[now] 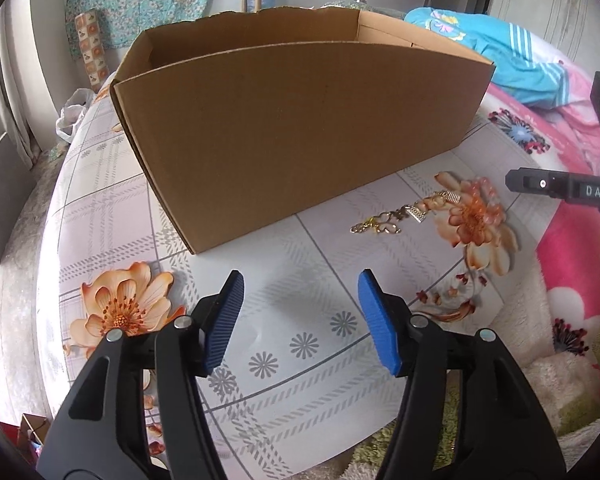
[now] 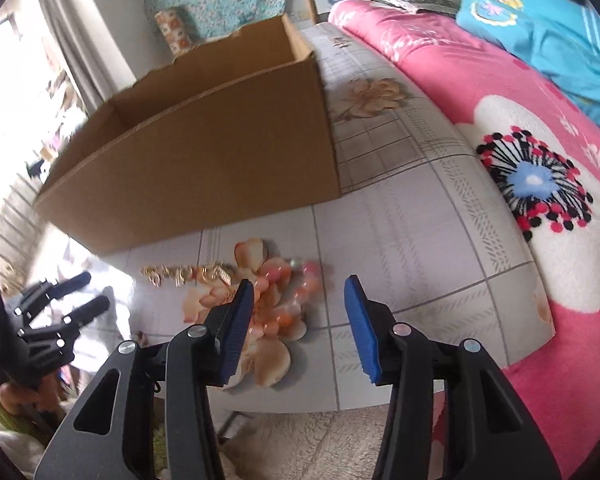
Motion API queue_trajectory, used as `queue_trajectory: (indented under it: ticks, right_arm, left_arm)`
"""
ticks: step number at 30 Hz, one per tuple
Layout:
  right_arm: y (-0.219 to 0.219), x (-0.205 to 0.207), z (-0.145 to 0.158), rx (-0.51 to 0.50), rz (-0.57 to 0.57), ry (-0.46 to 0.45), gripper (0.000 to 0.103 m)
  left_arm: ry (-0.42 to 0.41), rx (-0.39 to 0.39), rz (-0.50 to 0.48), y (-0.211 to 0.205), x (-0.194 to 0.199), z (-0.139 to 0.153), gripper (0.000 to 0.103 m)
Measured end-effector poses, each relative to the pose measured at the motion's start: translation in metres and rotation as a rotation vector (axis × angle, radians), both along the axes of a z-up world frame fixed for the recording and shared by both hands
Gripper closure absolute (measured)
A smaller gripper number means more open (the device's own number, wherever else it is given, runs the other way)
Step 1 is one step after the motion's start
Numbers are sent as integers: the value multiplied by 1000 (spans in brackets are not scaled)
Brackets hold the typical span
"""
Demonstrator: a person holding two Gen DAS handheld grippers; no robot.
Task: Organize jewelry
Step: 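Withdraw the right gripper from the box back over the bed, then move the right gripper toward the gold charms beside the bead bracelet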
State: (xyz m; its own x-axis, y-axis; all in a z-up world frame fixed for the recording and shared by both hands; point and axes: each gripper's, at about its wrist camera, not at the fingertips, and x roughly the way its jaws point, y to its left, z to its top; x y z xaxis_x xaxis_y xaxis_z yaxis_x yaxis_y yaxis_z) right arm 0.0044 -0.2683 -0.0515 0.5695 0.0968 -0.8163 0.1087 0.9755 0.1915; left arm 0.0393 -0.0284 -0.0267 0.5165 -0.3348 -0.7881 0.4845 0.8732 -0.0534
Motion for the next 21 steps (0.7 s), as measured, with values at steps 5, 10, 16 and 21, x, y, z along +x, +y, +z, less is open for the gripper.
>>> queue_trajectory:
  ticks: [5, 10, 16, 21]
  right_arm:
    - [19, 9, -12, -179, 17, 38, 61]
    - [22, 16, -19, -286, 33, 49, 61]
    - [2, 22, -13, -389, -43, 69, 61]
    - [-11, 17, 8, -257, -62, -12, 60]
  left_arm:
    - [0, 21, 2, -2, 0, -6, 39]
    - [14, 43, 3, -1, 2, -11, 32]
    - [16, 58, 3, -2, 7, -12, 21]
    - [29, 67, 9, -3, 11, -12, 15]
